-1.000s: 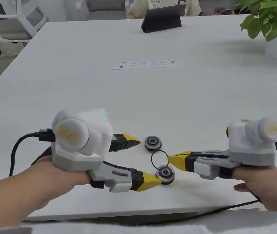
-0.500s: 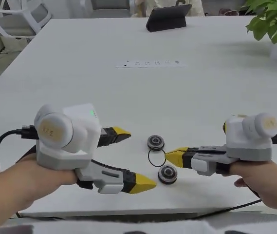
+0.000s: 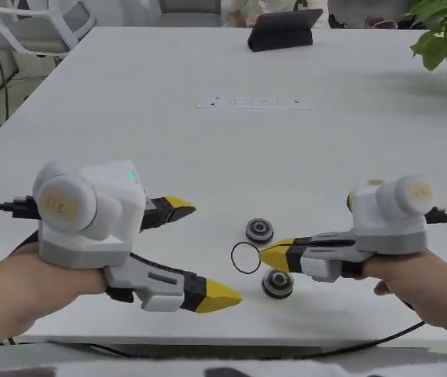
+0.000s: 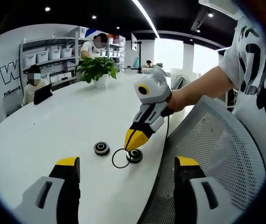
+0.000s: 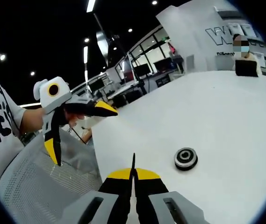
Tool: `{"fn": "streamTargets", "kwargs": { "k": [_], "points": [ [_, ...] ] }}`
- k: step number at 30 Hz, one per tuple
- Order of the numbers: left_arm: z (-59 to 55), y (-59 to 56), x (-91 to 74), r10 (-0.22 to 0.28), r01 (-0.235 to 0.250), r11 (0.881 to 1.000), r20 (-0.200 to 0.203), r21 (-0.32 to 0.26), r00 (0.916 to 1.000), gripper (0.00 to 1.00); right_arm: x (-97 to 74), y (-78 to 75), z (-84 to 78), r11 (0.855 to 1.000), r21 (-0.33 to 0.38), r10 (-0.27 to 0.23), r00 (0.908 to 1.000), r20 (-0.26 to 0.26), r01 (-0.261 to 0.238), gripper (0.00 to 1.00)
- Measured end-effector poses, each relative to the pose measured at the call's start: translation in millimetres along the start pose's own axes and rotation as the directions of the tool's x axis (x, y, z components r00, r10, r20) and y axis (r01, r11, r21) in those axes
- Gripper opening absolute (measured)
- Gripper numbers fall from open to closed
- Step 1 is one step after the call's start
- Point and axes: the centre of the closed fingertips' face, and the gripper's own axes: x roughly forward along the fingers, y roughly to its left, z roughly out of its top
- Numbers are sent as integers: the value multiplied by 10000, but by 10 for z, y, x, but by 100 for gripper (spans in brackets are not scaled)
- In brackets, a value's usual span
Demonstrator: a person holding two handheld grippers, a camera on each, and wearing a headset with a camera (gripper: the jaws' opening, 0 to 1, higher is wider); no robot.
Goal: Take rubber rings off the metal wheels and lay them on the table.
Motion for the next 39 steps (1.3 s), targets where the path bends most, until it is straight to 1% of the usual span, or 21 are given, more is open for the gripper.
{"fn": "streamTargets", "kwargs": {
  "k": [6,8,11,13,20,23,27,30,35,37,39],
  "points": [
    [0,-18,-37,-22,22,10000,22,39,10000,84,101,85,-25,9993,-218,305,9982,-523,-317,0],
    [-10,-6,-47,-2,2,9999,-20,113,10000,85,124,86,-67,9985,-355,390,9958,-823,-420,0],
    [-11,11,-57,40,-40,10000,0,71,10000,85,166,102,-111,9978,-442,447,9927,-1122,-499,0],
    [-8,28,-64,71,-71,10000,31,25,10000,85,197,53,-147,9973,-497,465,9902,-1318,-535,0],
    [-9,73,-70,153,-153,9999,70,-70,9999,85,279,19,-191,9963,-641,456,9851,-1655,-569,0],
    [-11,82,-65,154,-154,9999,62,-67,9999,85,304,6,-216,9936,-982,362,9819,-1859,-552,0],
    [-7,98,-61,173,-172,9998,78,-106,9998,85,317,-34,-219,9902,-1313,218,9811,-1921,-477,0],
    [-6,108,-59,191,-190,9998,71,-110,9998,85,323,-72,-195,9869,-1576,38,9830,-1835,-332,7],
    [-4,115,-56,204,-203,9997,59,-105,9998,85,302,-101,-187,9835,-1792,-91,9833,-1816,-240,12],
    [-1,115,-54,203,-203,9997,65,-125,9998,85,287,-111,-178,9839,-1779,-139,9844,-1755,-179,16],
    [0,112,-49,196,-195,9997,61,-123,9998,85,270,-111,-178,9837,-1790,-144,9848,-1731,-171,17]
  ]
}}
